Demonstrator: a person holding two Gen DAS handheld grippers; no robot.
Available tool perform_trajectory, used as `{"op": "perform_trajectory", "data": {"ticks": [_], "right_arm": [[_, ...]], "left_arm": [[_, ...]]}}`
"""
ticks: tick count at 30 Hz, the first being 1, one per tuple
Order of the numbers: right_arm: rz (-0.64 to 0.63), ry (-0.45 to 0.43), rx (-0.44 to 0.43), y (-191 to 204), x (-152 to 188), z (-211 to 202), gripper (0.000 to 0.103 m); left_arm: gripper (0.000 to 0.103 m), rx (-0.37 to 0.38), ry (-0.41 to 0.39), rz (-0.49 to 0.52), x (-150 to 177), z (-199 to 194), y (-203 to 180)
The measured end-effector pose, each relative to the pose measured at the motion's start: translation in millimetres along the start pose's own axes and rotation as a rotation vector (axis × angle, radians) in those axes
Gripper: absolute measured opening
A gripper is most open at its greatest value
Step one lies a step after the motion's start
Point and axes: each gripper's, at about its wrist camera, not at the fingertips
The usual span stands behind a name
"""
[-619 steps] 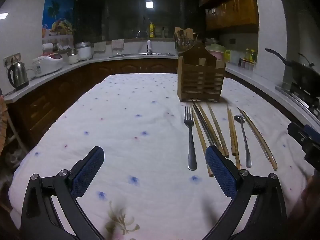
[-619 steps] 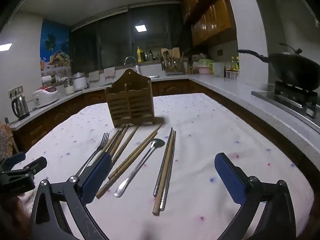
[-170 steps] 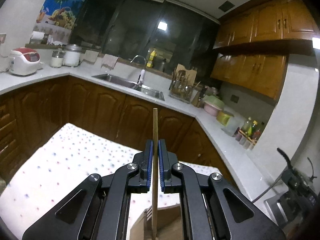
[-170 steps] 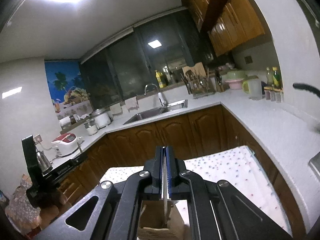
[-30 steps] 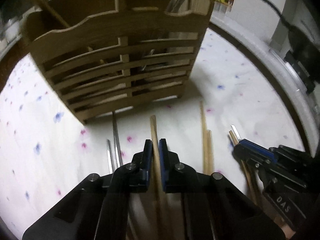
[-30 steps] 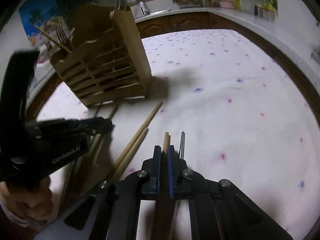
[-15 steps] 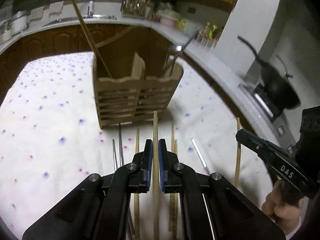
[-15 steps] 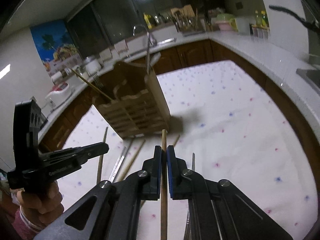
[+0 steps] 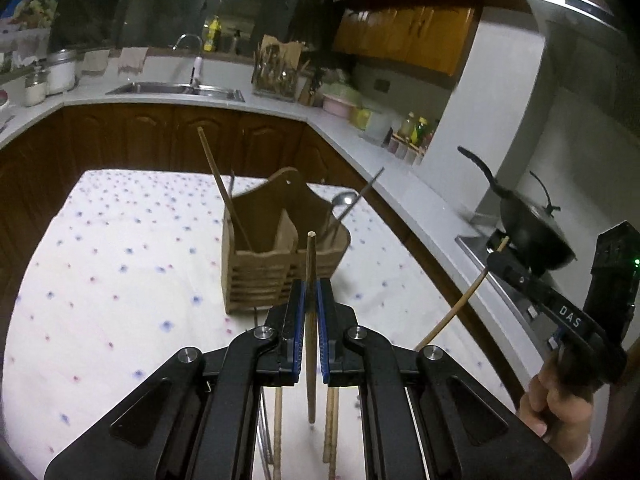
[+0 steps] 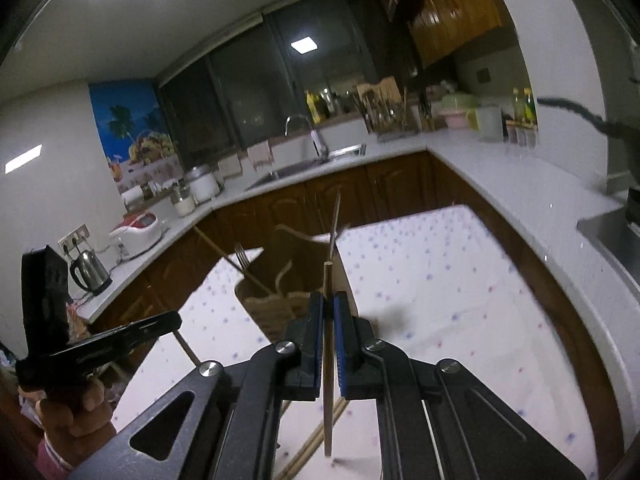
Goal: Organize utensils
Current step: 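Lift both wooden chopsticks and carry them above the wooden caddy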
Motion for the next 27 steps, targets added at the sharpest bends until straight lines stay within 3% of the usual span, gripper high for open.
{"op": "perform_trajectory", "data": {"ticks": [14,27], "right_arm": [[0.006,-0.084,-0.009,5,-31,0,0.005],[0.038,-0.255,-0.014,18,-92,17,0.005]], "left_arm": [[0.005,-0.053,-0.105,-0.032,-34,-12,16],[0.005,-0.125,-0.343,-0.096,-110,-18,33]]}}
Point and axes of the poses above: each gripper's, at about its wrist camera, not at the fingertips, and z roughly the way its jaws point, y to its left, x to its underside, and after that the axes turned 4 degrees about x, right-handed
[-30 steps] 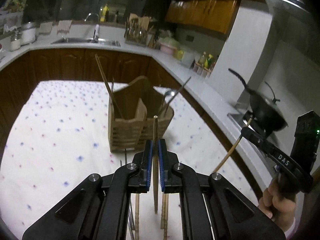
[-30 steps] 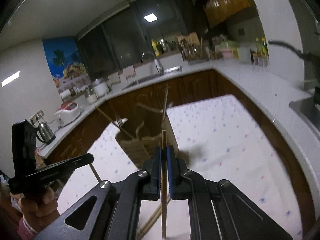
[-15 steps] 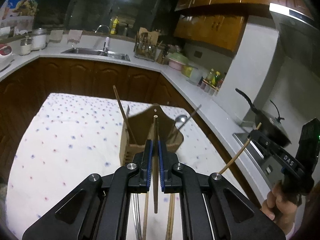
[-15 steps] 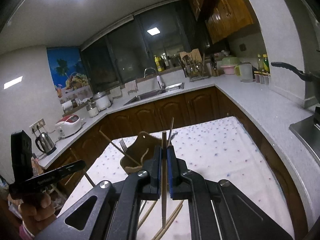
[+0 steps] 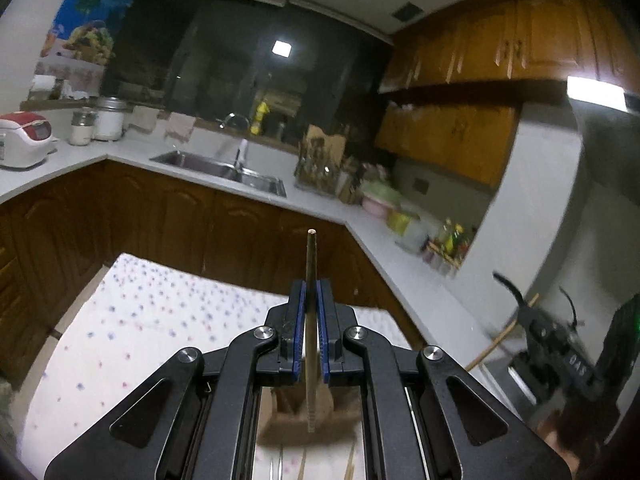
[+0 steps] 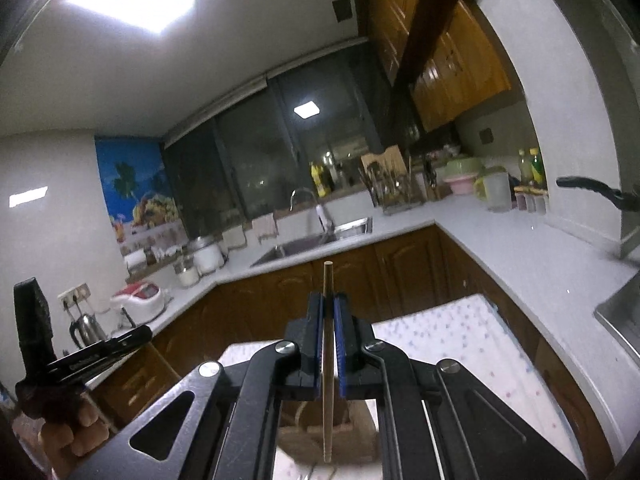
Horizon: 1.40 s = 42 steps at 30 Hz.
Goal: Organize utensils
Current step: 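Lift both wooden chopsticks and carry them above the wooden caddy, then lower both chopsticks into the caddy and open both tools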
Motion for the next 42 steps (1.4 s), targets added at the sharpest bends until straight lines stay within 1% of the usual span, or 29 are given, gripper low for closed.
{"op": "perform_trajectory", "data": {"ticks": [2,5,9,11,15,16,18,22,24,34,35,37,38,39,40,41,42], "right_arm": [[0.001,-0.018,0.008,2,-3,10,0.005],[0.007,-0.024,0.015,2,-3,26,0.005],[-0.005,-0.026,0.04,1,11,47,0.005],[-0.004,-0.018,0.051,0,19,55,0.005],[0.01,0.027,0.063,-8,41,72,0.005],[0.01,0.043,0.066,-10,47,76,0.005],[0.013,0.075,0.07,-16,57,83,0.006],[0.006,0.147,0.061,-21,72,93,0.006],[-0.008,0.174,0.062,-19,76,97,0.006],[-0.004,0.187,0.062,-19,72,96,0.007],[0.0,0.191,0.06,-19,71,97,0.01],[0.016,0.199,0.055,-21,70,99,0.012],[0.028,0.202,0.049,-22,69,98,0.016],[0.034,0.199,0.047,-26,66,98,0.02],[0.038,0.191,0.048,-27,65,95,0.031],[0.044,0.18,0.046,-28,63,91,0.045],[0.054,0.164,0.039,-30,61,85,0.05]], "left_arm": [[0.005,-0.022,-0.023,-0.011,-2,9,3],[0.005,-0.056,-0.03,-0.022,4,22,10],[0.005,-0.08,-0.024,-0.034,22,40,20],[0.005,-0.083,-0.004,-0.032,35,50,25],[0.005,-0.104,0.048,-0.017,59,67,31],[0.005,-0.09,0.066,-0.019,66,72,34],[0.006,-0.106,0.089,-0.006,75,77,33],[0.006,-0.098,0.143,0.012,89,88,29],[0.006,-0.114,0.144,0.027,92,89,27],[0.006,-0.113,0.167,0.031,86,90,25],[0.008,-0.108,0.176,0.026,85,90,26],[0.019,-0.081,0.194,0.006,83,89,27],[0.029,-0.073,0.191,0.0,81,87,28],[0.042,-0.074,0.184,-0.002,80,83,27],[0.047,-0.073,0.176,-0.003,79,80,27],[0.053,-0.07,0.161,-0.006,77,73,26],[0.056,-0.067,0.155,-0.008,76,69,25]]}}
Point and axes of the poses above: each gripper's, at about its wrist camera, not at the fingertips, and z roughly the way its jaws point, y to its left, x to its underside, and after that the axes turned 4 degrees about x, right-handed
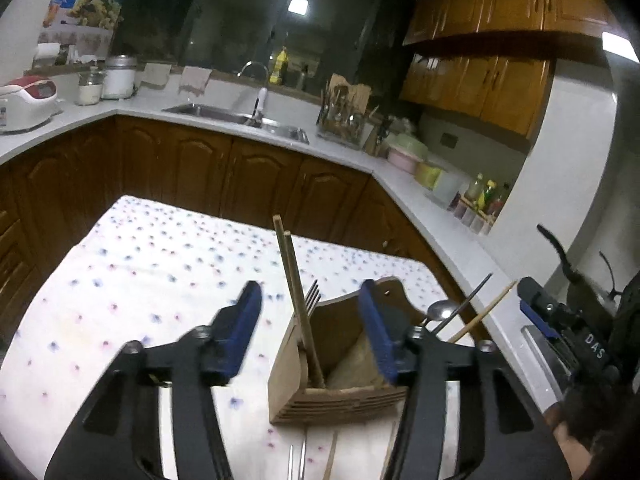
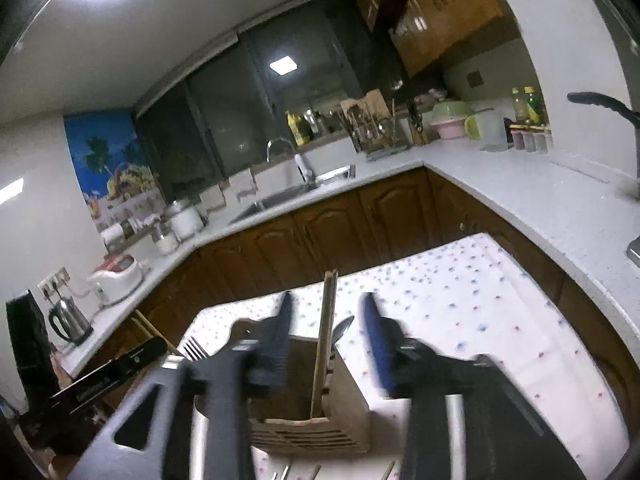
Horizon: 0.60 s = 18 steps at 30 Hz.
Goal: Organize utensils
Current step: 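Lower both chopsticks into the caddy and open both tools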
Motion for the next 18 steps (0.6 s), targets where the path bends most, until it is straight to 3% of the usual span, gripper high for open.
{"op": "perform_trajectory", "data": {"ticks": [3,5,9,18], "right_arm": [[0.025,-0.041,-0.004,-5,-5,-17,0.068],[0.045,-0.063,-0.01,-10,-7,-28,0.088],[0.06,-0.089,-0.011,-14,-4,-49,0.094],[0.062,-0.02,0.018,-24,49,-81,0.098]], "left_arm": [[0.068,0.007,-0.011,-0.002,0,-16,-1],[0.075,-0.002,-0.021,-0.005,2,-26,-1],[0.086,-0.035,-0.03,-0.013,13,-48,4],[0.086,-0.105,0.062,-0.009,67,-67,21]]}}
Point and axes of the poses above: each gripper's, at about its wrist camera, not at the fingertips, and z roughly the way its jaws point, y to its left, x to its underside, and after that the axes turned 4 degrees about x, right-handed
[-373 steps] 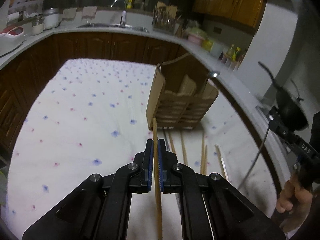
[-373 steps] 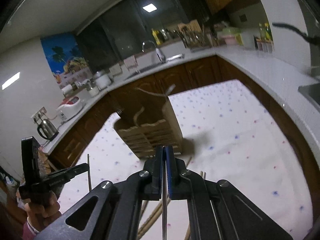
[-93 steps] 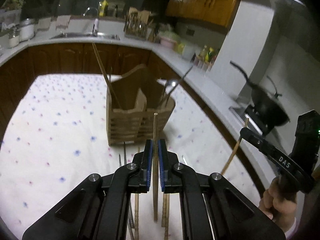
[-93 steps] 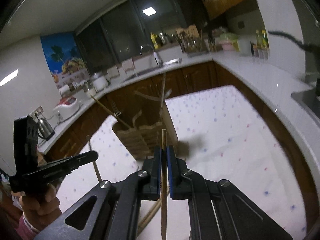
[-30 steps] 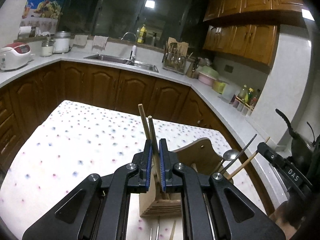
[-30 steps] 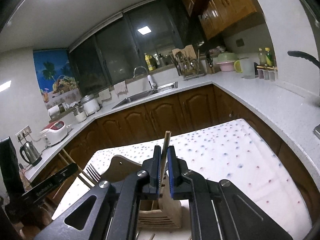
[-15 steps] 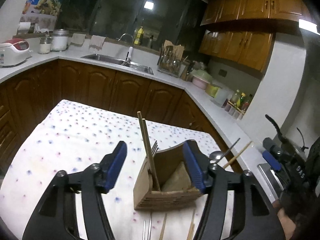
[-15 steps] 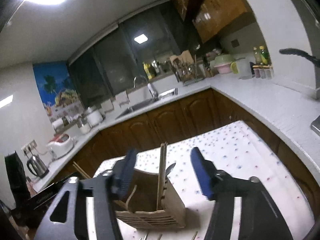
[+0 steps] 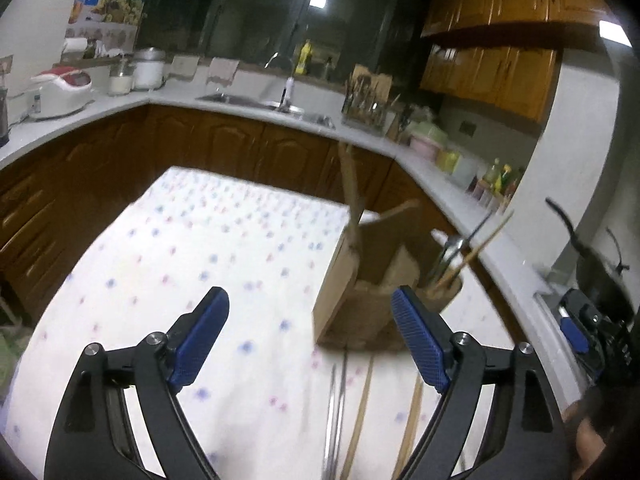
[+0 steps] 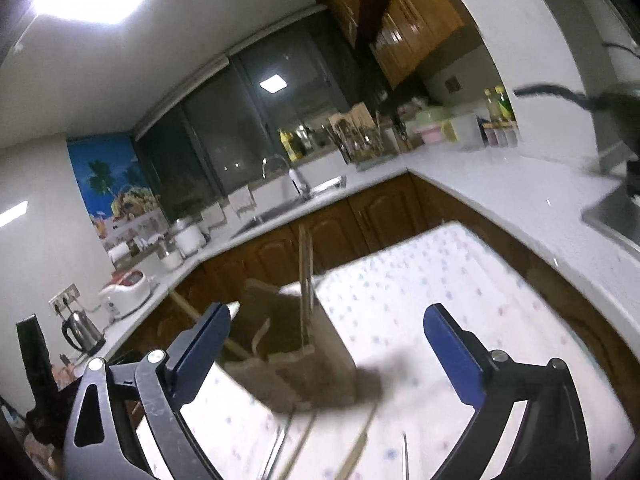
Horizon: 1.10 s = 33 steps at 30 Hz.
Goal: Organize utensils
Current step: 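Move both open tools back over the remaining chopsticks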
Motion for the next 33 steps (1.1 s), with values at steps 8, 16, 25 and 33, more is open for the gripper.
{"op": "perform_trajectory", "data": {"ticks": [8,16,25,33], "right_arm": [[-0.005,0.116,0.071,-20,63,-16,0.098],[-0.038,0.174,0.104,-22,93,-25,0.098],[-0.095,0.208,0.117,-13,103,-21,0.098],[-0.12,0.26,0.154,-17,106,-9,0.096]], "left_arm": [[0.086,-0.029,0.096,-0.019,48,3,16],[0.086,-0.037,0.132,0.017,65,1,13],[0.086,-0.021,0.166,0.094,72,6,-7],[0.084,-0.004,0.254,0.168,80,32,-28]]}}
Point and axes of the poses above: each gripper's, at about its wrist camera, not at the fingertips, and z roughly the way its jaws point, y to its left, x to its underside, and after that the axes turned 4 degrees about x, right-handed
